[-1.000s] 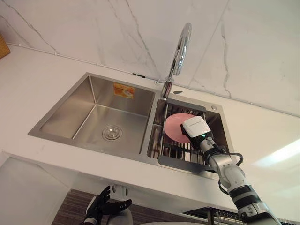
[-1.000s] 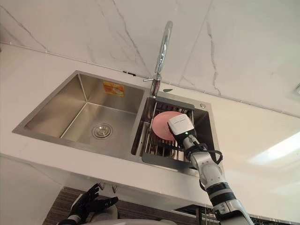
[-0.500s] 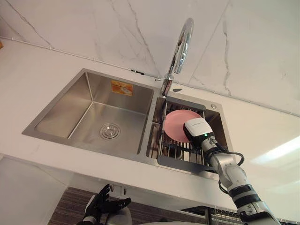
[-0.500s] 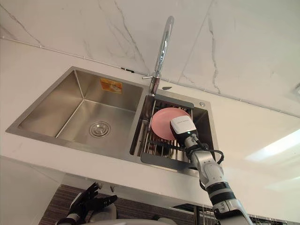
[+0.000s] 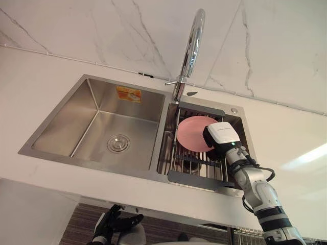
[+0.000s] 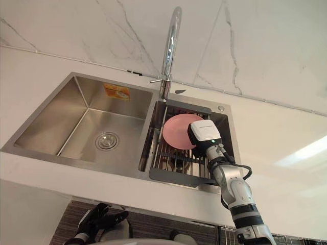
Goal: Walk over to the sink, pick up the cup, carry it to the dishwasher, place the cup inside the dishwasher, then close the dishwasher door
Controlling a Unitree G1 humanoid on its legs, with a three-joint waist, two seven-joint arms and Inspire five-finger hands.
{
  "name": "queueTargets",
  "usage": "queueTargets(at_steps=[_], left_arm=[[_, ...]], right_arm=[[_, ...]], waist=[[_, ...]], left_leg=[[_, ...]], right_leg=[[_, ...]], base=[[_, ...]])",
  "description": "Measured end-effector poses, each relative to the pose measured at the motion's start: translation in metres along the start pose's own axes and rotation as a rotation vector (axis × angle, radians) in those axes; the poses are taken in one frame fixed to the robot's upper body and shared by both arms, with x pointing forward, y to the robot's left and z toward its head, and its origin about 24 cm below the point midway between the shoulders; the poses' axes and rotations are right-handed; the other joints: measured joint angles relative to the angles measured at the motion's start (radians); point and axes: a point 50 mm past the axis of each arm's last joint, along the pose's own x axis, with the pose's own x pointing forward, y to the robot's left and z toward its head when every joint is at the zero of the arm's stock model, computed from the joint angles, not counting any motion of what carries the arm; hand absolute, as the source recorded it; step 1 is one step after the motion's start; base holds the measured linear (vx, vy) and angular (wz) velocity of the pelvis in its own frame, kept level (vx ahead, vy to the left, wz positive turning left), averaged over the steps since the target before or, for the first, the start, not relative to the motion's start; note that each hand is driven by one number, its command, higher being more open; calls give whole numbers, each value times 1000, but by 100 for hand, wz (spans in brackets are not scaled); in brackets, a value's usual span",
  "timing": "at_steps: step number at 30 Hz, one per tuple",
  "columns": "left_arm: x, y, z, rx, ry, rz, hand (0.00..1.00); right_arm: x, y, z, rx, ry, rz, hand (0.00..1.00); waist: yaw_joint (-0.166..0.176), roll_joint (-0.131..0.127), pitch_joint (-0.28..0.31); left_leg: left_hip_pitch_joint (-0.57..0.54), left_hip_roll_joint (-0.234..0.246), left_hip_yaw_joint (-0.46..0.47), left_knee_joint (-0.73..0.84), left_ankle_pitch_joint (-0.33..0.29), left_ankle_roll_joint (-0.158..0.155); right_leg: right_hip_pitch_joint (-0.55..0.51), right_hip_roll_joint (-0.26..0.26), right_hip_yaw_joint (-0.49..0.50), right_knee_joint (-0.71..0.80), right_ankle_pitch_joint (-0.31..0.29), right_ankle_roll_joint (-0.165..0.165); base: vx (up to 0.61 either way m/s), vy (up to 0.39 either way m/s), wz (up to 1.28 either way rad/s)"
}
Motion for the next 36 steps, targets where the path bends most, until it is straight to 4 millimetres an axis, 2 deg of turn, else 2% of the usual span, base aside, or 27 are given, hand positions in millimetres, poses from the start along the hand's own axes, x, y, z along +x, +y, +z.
queueTargets(at_steps=[5,8,9,20,28,36], left_arm=[[-2,-2,-7,-11,19,6,100],[-2,-2,-7,-11,21,7,100],[-2,-2,-8,-11,24,8,100],[-6,-1,-15,-14,44,15,100],[-7,-1,-19,-15,61,15,100],[-7,-1,-19,-14,62,15,100]], right_arm=[[-5,-9,7,40,-49,-59,0],[-7,-13,5,54,-42,-75,0],[-9,-14,3,59,-38,-81,100],[-14,-11,0,47,-48,-19,100],[-16,-13,-5,13,-55,5,100],[-16,-16,1,-3,-110,-9,100]], waist=[[-18,20,-12],[-20,20,-12],[-21,20,-12],[-41,22,-24],[-50,25,-37],[-50,23,-38]], left_leg=[[12,-1,3,-14,3,-2],[22,-5,4,-35,14,-4],[28,-8,5,-49,21,-7],[54,-18,12,-135,73,-18],[68,-30,16,-161,89,-8],[72,-33,18,-166,92,-7]], right_leg=[[5,0,2,0,0,0],[5,-3,2,0,1,0],[5,-4,2,0,1,0],[-13,-8,6,-1,6,-4],[-13,-17,8,-4,6,-4],[-12,-18,9,-8,6,-4]], base=[[0,0,0],[0,0,0],[0,0,0],[-12,-10,-1],[0,0,0],[0,0,0]])
